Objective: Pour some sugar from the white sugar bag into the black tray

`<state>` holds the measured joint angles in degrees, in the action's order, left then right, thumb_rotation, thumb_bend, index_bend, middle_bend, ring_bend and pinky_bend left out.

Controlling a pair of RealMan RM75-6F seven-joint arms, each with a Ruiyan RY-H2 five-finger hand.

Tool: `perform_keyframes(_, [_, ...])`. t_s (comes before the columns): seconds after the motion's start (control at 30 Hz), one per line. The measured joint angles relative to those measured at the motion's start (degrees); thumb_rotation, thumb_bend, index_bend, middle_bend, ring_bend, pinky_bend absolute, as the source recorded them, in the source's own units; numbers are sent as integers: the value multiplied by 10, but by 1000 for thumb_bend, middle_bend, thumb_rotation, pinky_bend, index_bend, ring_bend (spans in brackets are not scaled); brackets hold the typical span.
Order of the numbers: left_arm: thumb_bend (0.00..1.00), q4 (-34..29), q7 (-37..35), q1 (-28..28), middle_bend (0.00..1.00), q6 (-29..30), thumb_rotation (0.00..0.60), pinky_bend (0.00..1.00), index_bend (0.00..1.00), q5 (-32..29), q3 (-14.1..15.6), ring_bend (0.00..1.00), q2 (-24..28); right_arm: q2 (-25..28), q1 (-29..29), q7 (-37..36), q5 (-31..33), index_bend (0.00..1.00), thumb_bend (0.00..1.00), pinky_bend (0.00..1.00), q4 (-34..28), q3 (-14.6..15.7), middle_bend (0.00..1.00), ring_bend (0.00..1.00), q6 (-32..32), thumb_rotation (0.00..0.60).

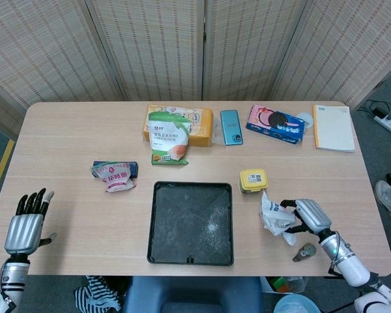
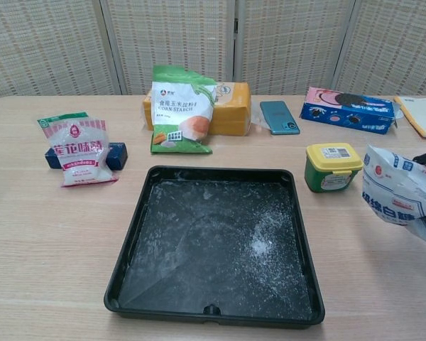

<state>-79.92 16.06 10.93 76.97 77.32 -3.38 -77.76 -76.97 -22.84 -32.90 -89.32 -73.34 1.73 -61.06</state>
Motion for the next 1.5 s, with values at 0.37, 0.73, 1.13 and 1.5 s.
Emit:
perform_keyframes(0.37, [173,5,9,2,0,-5,600,0,0,-2,2,35,-7,-23,8,28,-6,920,272,1000,103,10,824,989,-10,600])
perform_keyframes(0.73, [172,6,8,4,0,-12,600,0,0,-5,2,35,-8,-55,-3,146,15,871,272,1000,152,9,746,961,34,600])
perform_keyframes(1.13, [172,3,-5,3,0,-11,600,0,0,-5,1,35,-2,-29,-20,146,10,194,272,1000,129,22,126,778,73,600])
perform_keyframes(1.5, [172,0,-10,2,0,-9,600,0,0,-2,2,35,0,47,-19,196,-2,0,272,1000,36,31,0,689,49,600])
